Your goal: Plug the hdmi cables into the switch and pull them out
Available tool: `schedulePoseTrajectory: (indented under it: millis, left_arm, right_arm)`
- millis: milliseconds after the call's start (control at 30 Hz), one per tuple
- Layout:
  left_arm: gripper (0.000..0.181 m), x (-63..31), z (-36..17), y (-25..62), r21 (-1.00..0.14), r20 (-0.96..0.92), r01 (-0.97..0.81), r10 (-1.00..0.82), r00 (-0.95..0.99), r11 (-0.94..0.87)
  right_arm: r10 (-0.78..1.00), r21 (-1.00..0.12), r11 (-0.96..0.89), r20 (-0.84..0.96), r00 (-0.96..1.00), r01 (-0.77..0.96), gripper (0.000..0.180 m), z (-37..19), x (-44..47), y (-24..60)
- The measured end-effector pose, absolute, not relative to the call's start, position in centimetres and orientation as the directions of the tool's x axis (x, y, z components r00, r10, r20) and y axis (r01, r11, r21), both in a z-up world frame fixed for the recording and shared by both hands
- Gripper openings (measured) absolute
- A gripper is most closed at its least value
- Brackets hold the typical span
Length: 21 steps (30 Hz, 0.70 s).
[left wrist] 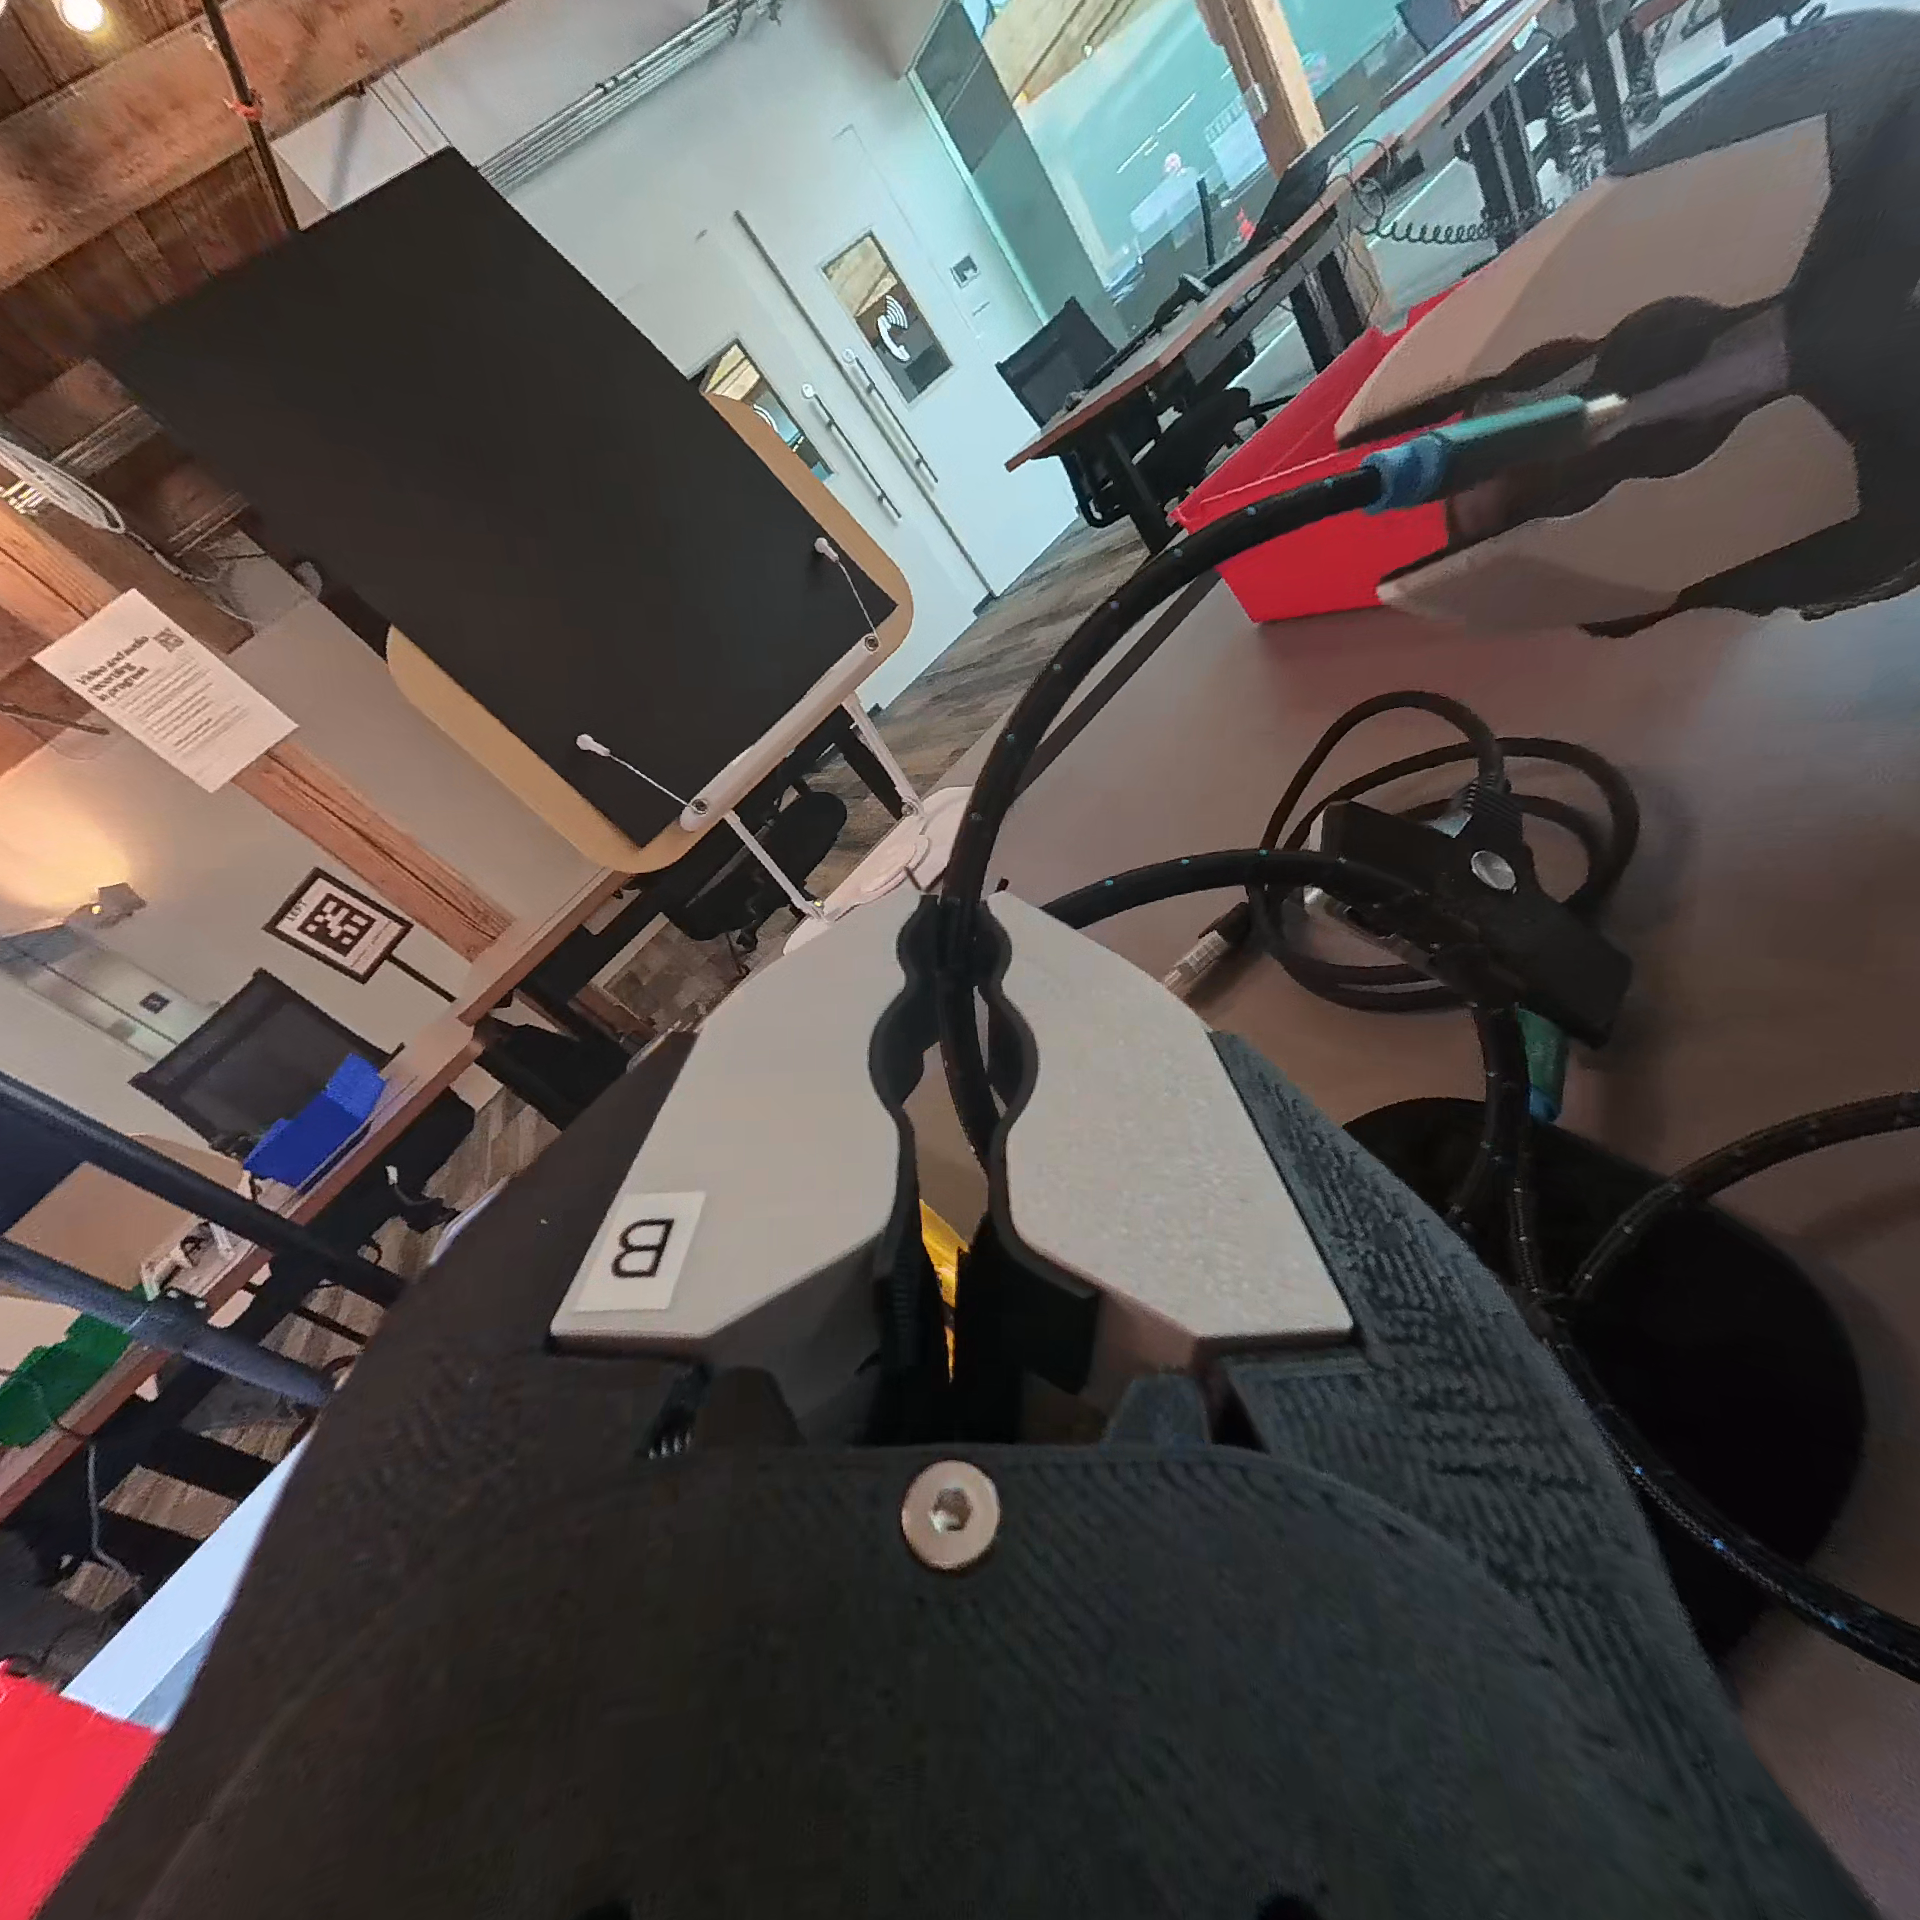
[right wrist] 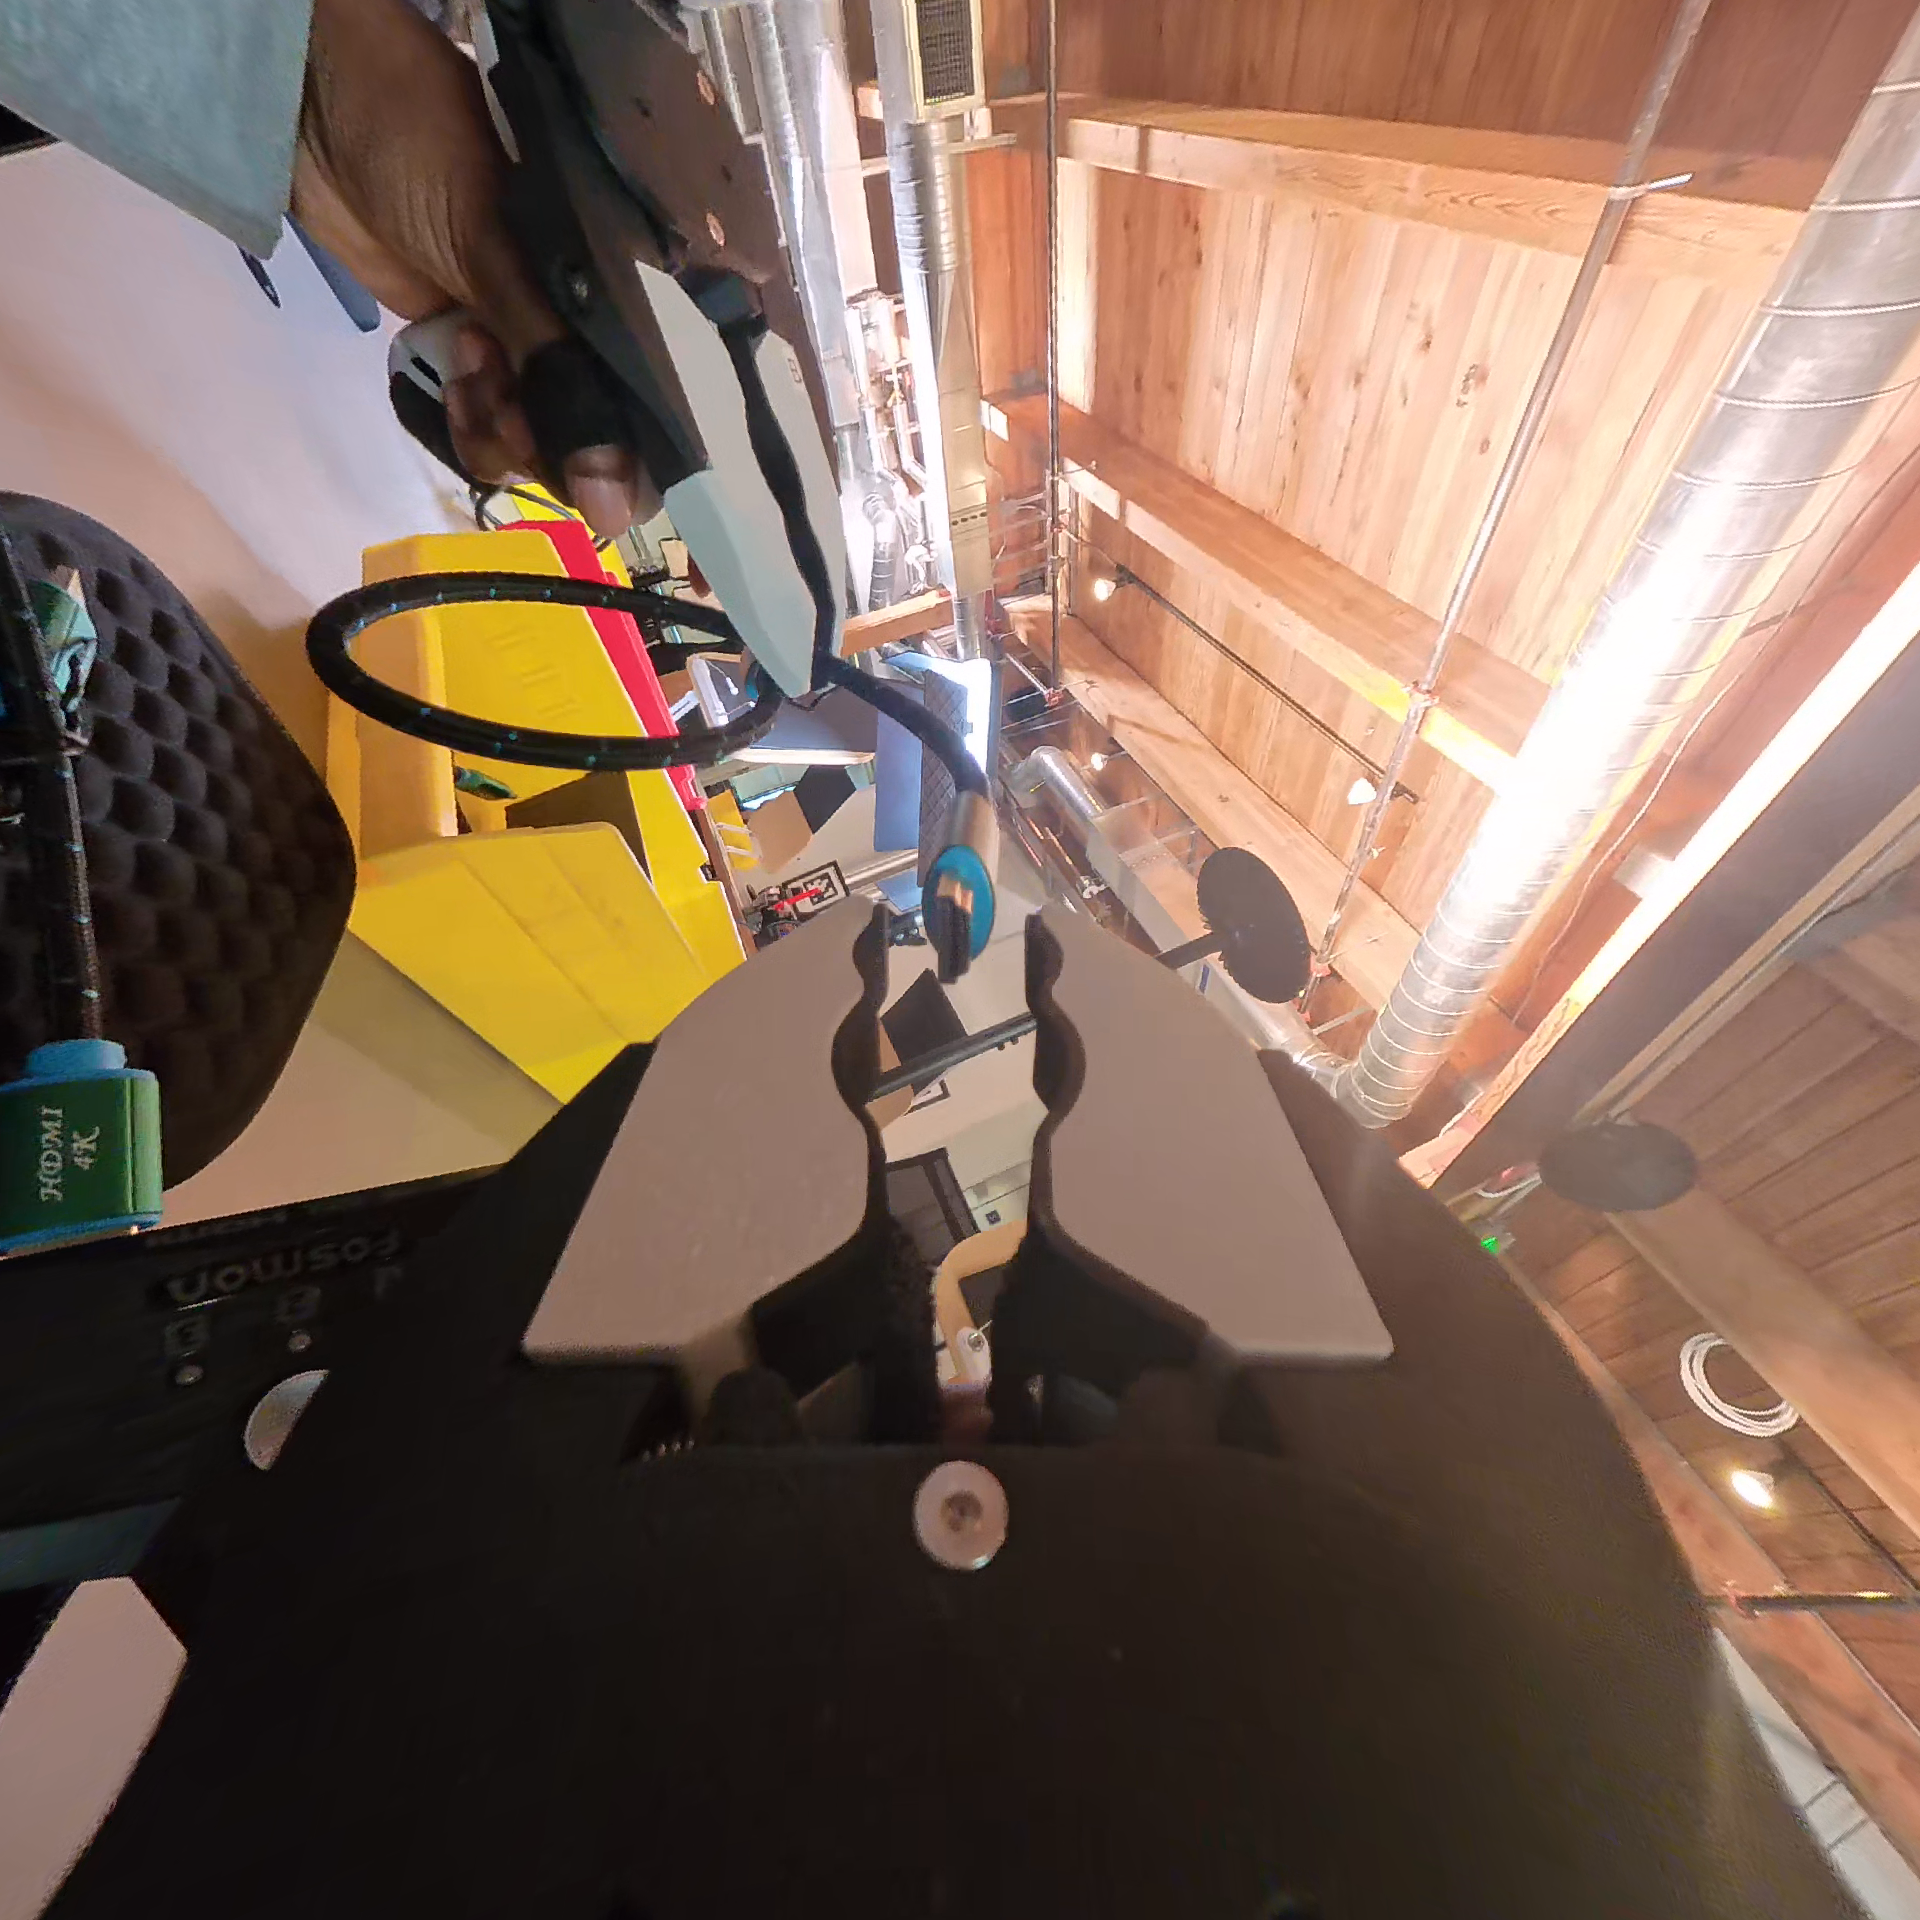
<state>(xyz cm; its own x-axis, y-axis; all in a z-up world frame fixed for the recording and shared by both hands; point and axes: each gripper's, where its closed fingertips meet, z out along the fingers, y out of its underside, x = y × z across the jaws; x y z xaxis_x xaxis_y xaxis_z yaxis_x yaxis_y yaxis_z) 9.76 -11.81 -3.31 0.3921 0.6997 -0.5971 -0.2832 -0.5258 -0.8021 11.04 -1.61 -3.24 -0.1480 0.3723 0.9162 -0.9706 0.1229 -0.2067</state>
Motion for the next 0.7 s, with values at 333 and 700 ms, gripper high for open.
schedulePoseTrajectory:
  millis: [333,700]
  left_arm:
    - [0.006,9.5,-3.9,-11.9,-0.809,-0.586,-0.254,0.701,0.407,-0.530]
    - [0.014,10.8,-3.0,-10.0,-0.799,-0.601,-0.376,0.661,0.451,-0.470]
  right_arm:
    - [0.334,-0.147,0.114,0.937,-0.102,-0.983,0.014,-3.8,12.1,-2.0]
    - [0.384,-0.442,-0.009,0.827,-0.411,-0.897,0.011,-1.0,10.6,-0.2]
